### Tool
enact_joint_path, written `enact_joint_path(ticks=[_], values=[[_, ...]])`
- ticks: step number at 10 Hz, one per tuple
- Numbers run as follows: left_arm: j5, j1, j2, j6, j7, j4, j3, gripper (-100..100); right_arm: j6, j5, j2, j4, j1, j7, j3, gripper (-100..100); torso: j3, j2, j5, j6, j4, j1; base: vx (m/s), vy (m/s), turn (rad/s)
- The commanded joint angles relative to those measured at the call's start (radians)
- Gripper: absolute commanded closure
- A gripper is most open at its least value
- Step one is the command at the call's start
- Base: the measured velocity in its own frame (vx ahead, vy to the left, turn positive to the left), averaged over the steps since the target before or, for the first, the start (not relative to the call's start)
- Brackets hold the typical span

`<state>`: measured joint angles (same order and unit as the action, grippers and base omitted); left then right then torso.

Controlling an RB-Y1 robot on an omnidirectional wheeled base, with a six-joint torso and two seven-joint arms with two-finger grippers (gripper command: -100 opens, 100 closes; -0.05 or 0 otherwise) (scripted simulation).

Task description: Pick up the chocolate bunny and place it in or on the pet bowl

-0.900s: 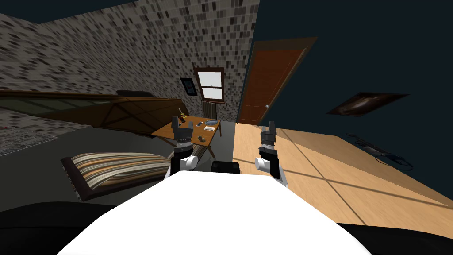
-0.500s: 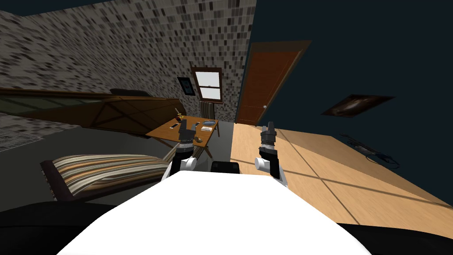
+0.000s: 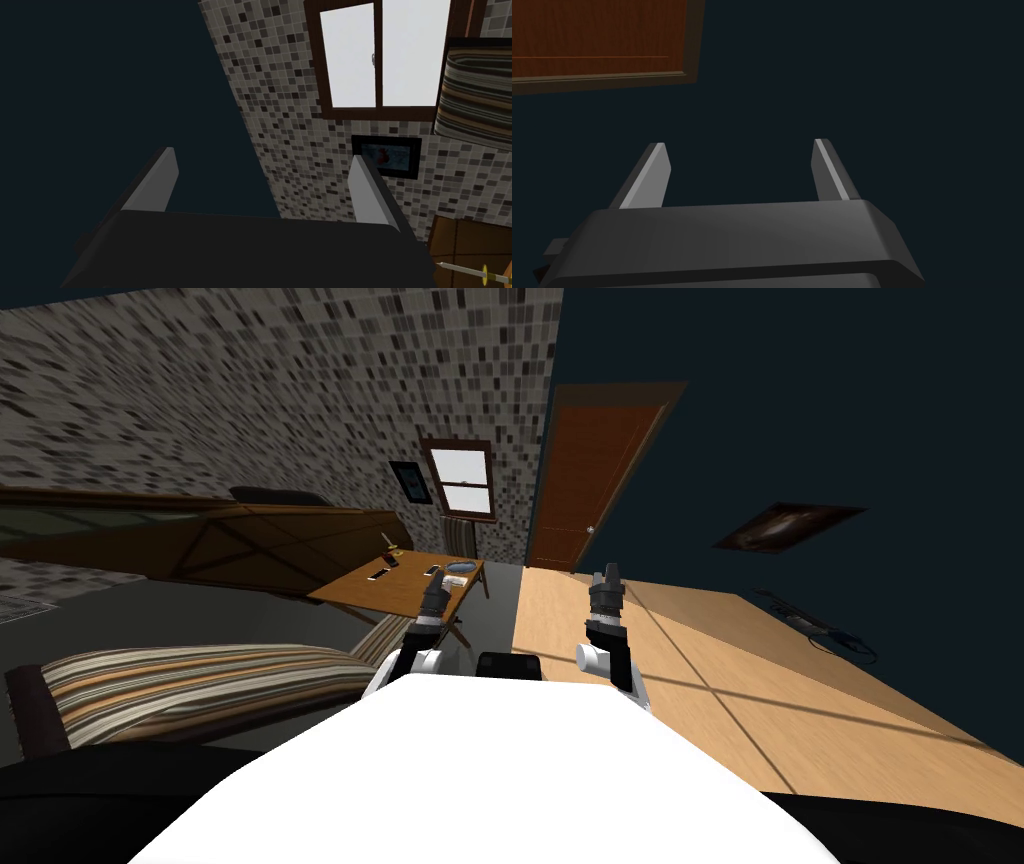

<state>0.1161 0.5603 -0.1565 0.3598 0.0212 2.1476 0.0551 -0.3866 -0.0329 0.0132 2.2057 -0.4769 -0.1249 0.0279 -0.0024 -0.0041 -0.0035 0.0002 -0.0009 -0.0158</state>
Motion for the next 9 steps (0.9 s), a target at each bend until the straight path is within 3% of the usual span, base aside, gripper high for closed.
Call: enact_joint_path(ticks=[1,2,3,5,6,8,9], values=[[0.049,0.012,-0.019,-0.05,0.012,-0.028,0.007,-100,0.0,0.0,0.0,0.0,0.0,0.0,0.0,0,0.0,0.0,0.0,0.0,0.0,0.0,0.081,-0.246,-0.025],[0.078,0.015,-0.03,-0.079,0.018,-0.053,0.009,-100,0.0,0.0,0.0,0.0,0.0,0.0,0.0,0,-0.001,-0.001,0.0,0.0,0.0,-0.001,0.058,-0.285,-0.026],[0.078,0.015,-0.03,-0.083,0.018,-0.053,0.009,-100,0.0,0.0,0.0,0.0,0.0,0.0,0.0,0,0.0,0.0,-0.001,0.0,0.0,-0.003,0.047,-0.185,0.013],[0.133,0.017,-0.051,-0.144,0.031,-0.109,0.012,-100,0.0,0.0,0.0,0.0,0.0,0.0,0.0,0,0.001,0.002,0.001,0.0,0.0,0.007,0.047,-0.154,-0.025],[0.133,0.017,-0.051,-0.153,0.031,-0.109,0.012,-100,0.0,0.0,0.0,0.0,0.0,0.0,0.0,0,0.0,0.001,0.001,0.0,0.0,0.004,0.087,-0.165,0.01],[0.183,0.014,-0.068,-0.224,0.043,-0.172,0.013,-100,0.0,0.0,0.0,0.0,0.0,0.0,0.0,0,-0.001,-0.002,0.001,0.0,0.0,0.005,0.09,-0.191,-0.008],[0.183,0.014,-0.068,-0.228,0.043,-0.174,0.013,-100,0.0,0.0,0.0,0.0,0.0,0.0,0.0,0,-0.001,-0.001,0.0,0.0,0.0,0.003,0.057,-0.148,0.013]])
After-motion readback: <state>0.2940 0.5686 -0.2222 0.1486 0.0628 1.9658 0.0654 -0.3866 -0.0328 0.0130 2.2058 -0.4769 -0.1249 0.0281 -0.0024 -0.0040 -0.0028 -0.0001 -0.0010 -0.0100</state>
